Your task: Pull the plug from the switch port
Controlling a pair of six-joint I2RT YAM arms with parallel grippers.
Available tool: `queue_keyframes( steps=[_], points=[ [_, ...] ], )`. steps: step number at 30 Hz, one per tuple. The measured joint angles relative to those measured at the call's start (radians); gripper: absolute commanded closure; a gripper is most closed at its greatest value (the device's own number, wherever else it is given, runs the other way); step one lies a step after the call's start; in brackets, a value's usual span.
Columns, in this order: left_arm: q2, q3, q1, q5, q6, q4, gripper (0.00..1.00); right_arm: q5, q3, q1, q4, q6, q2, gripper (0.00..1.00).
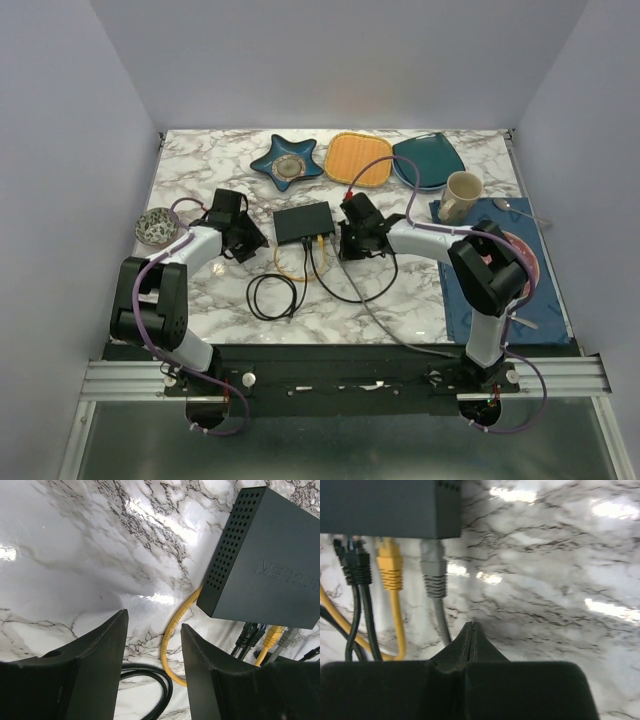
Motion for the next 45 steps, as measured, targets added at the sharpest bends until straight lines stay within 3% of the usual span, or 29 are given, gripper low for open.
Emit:
queue_keyframes(
  steps=[17, 21, 22, 25, 28, 29, 30, 38, 42, 45],
  points=[
    [-0.120, -0.018, 0.000, -0.010, 0.012, -0.007, 0.40, -0.017, -0.082, 0.076, 0.047, 0.042, -0.052, 0.99],
    [-0.135, -0.019, 0.000, -0.021, 0.022, -0.012, 0.25, -0.017, -0.082, 0.086, 0.046, 0.042, -0.052, 0.99],
    [-0.142, -0.020, 0.000, -0.026, 0.025, -0.015, 0.16, -0.010, -0.087, 0.089, 0.049, 0.043, -0.056, 0.99],
    [-0.174, -0.027, 0.000, -0.048, 0.039, -0.034, 0.01, 0.048, -0.130, 0.095, 0.040, 0.038, -0.113, 0.88],
    [-0.222, -0.032, 0.000, -0.074, 0.051, -0.056, 0.01, 0.146, -0.148, 0.097, 0.007, 0.005, -0.207, 0.29],
    [-0.247, -0.033, 0.000, -0.086, 0.053, -0.063, 0.01, 0.178, -0.148, 0.097, 0.005, -0.007, -0.243, 0.04],
    [-0.269, -0.034, 0.000, -0.096, 0.054, -0.064, 0.01, 0.216, -0.148, 0.097, 0.002, -0.021, -0.279, 0.00],
    [-0.347, -0.037, 0.000, -0.111, 0.019, -0.016, 0.01, 0.416, -0.182, 0.096, 0.023, -0.108, -0.490, 0.00],
    [-0.368, -0.131, 0.000, -0.111, -0.080, 0.139, 0.01, 0.469, -0.346, 0.096, 0.159, -0.135, -0.619, 0.00],
    [-0.387, -0.224, 0.005, -0.076, -0.161, 0.249, 0.01, 0.477, -0.380, 0.095, 0.206, -0.143, -0.620, 0.00]
  ],
)
